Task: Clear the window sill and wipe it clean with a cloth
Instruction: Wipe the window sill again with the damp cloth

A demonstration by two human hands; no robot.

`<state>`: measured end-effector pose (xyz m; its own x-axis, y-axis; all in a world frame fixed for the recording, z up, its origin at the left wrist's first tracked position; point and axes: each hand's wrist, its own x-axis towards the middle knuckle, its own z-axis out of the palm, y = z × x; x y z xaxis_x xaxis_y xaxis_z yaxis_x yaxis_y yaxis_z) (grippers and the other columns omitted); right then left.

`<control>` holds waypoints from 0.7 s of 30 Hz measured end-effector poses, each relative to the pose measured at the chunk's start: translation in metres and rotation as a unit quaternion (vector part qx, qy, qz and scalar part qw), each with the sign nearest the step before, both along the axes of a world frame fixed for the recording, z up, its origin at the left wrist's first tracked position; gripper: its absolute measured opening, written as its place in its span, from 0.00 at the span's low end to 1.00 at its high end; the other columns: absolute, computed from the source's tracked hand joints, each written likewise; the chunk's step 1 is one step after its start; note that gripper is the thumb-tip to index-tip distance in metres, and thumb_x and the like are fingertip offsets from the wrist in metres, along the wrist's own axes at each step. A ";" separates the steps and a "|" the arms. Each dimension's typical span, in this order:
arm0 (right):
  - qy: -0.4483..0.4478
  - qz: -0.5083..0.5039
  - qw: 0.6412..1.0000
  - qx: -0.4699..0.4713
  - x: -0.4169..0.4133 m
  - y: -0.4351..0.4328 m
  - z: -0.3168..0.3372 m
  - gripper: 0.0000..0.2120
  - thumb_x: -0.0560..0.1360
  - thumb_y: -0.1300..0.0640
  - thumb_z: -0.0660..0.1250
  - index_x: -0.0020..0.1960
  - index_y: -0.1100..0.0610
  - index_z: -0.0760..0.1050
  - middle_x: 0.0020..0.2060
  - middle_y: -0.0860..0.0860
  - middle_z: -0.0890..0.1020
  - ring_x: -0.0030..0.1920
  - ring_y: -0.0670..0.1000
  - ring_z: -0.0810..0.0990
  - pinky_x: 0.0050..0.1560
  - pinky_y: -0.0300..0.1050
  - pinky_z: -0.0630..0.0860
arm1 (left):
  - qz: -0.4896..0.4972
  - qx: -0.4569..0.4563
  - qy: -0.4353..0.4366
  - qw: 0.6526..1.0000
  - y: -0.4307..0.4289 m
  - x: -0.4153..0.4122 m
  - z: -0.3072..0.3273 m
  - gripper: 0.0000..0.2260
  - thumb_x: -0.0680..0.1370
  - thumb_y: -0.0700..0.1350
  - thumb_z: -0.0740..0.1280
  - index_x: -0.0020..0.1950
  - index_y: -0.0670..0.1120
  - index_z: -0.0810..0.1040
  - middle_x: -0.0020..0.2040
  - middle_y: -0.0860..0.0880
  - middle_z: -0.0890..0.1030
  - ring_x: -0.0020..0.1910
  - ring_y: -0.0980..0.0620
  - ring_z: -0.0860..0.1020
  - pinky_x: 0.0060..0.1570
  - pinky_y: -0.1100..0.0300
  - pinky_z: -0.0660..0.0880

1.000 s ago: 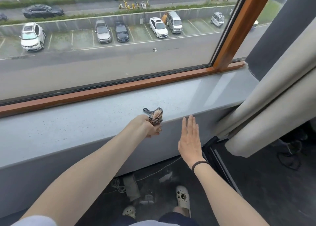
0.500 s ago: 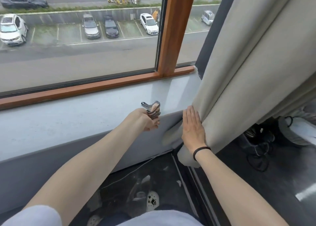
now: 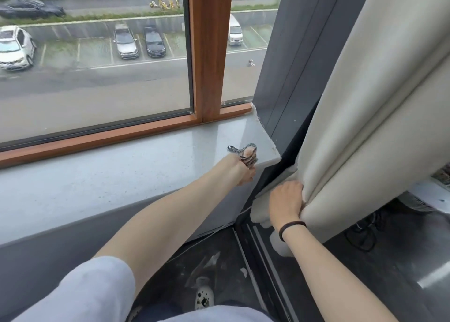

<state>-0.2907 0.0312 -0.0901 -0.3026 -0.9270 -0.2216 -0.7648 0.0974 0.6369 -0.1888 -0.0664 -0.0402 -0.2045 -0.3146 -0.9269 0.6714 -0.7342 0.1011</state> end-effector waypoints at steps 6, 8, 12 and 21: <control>-0.056 -0.079 0.994 -0.048 -0.021 0.005 -0.022 0.18 0.79 0.58 0.50 0.64 0.57 0.71 0.62 0.58 0.74 0.61 0.59 0.69 0.58 0.52 0.65 | -0.009 -0.041 0.006 0.999 -0.005 -0.037 0.000 0.07 0.79 0.33 0.52 0.46 0.32 0.69 0.52 0.37 0.70 0.43 0.50 0.78 0.42 0.64 0.74; -0.068 -0.092 0.992 -0.056 -0.027 0.006 -0.024 0.19 0.79 0.57 0.51 0.66 0.59 0.69 0.63 0.60 0.73 0.62 0.61 0.69 0.60 0.53 0.65 | -0.061 -0.047 0.001 0.997 -0.004 -0.049 0.002 0.07 0.75 0.32 0.55 0.38 0.38 0.67 0.40 0.40 0.68 0.32 0.48 0.72 0.33 0.63 0.70; -0.082 -0.091 0.991 -0.060 -0.033 0.005 -0.024 0.19 0.78 0.55 0.53 0.66 0.59 0.69 0.62 0.58 0.74 0.61 0.59 0.69 0.60 0.51 0.66 | -0.024 -0.052 0.081 0.995 -0.014 -0.066 -0.016 0.06 0.77 0.40 0.59 0.49 0.43 0.75 0.52 0.43 0.75 0.41 0.47 0.70 0.31 0.57 0.74; -0.280 0.095 0.893 -0.340 -0.024 -0.011 -0.013 0.28 0.61 0.69 0.68 0.60 0.63 0.72 0.45 0.58 0.75 0.44 0.59 0.76 0.42 0.49 0.77 | -0.160 -0.311 0.117 0.930 0.013 -0.003 0.008 0.08 0.77 0.34 0.58 0.51 0.34 0.75 0.45 0.37 0.78 0.37 0.46 0.81 0.34 0.58 0.80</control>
<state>-0.3147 0.0205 -0.1035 -0.1432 -0.9275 0.3452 -0.9886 0.1502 -0.0067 -0.1920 -0.0532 -0.0324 -0.5531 -0.6630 -0.5045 0.4865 -0.7486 0.4505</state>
